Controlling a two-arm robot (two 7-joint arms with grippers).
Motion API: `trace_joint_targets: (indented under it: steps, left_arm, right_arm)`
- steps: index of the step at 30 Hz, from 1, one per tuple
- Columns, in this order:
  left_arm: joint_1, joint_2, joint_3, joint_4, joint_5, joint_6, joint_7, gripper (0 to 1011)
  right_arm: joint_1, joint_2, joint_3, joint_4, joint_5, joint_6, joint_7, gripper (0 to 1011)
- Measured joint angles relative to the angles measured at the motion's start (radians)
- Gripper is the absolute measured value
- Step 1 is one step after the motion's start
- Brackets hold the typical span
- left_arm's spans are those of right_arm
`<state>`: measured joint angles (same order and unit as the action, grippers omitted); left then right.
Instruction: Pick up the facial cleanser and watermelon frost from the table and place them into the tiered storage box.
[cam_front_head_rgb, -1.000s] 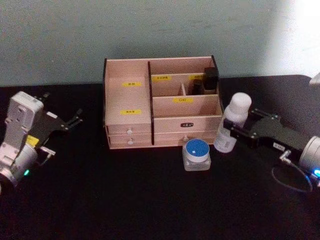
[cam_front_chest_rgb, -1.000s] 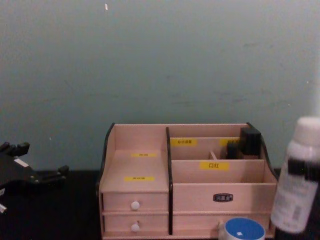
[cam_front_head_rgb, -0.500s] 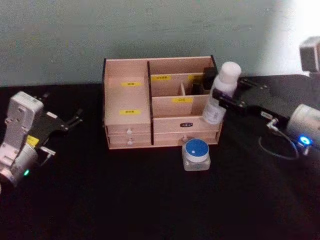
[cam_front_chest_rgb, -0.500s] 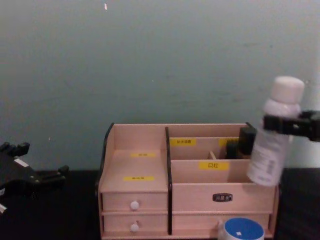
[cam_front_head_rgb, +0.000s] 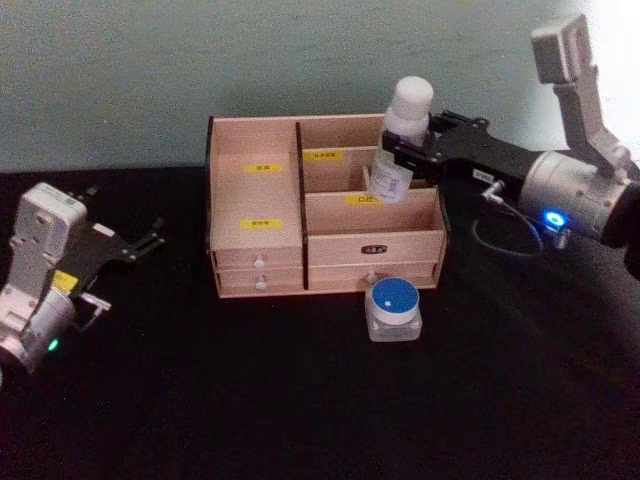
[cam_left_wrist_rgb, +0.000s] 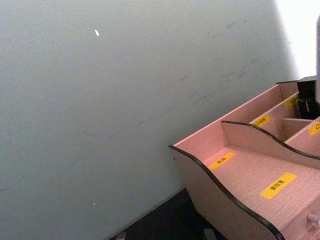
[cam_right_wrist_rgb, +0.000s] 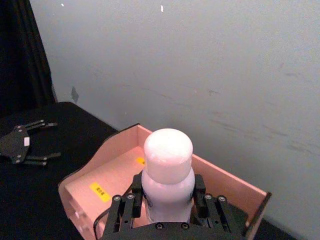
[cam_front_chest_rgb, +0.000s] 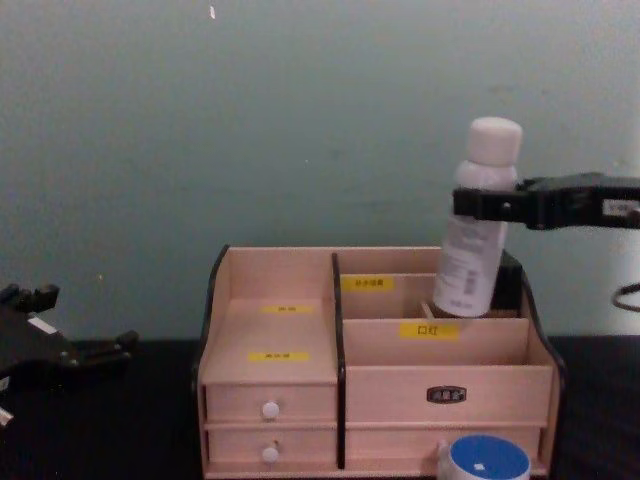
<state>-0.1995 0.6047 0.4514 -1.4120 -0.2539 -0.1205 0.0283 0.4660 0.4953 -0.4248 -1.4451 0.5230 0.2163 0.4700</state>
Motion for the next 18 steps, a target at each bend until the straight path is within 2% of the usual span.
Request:
trace_joint_targets:
  steps: [7,18]
  left_arm:
    - [0.0,0.0,0.0,0.0,0.0,0.0,0.0,1001]
    - [0.0,0.0,0.0,0.0,0.0,0.0,0.0,1001]
  right_arm:
    - [0.082,-0.052,-0.036,0.094,-0.018,0.005,0.014,600]
    - [0.159,-0.116,-0.068,0.207,-0.039,0.0,0.025,600]
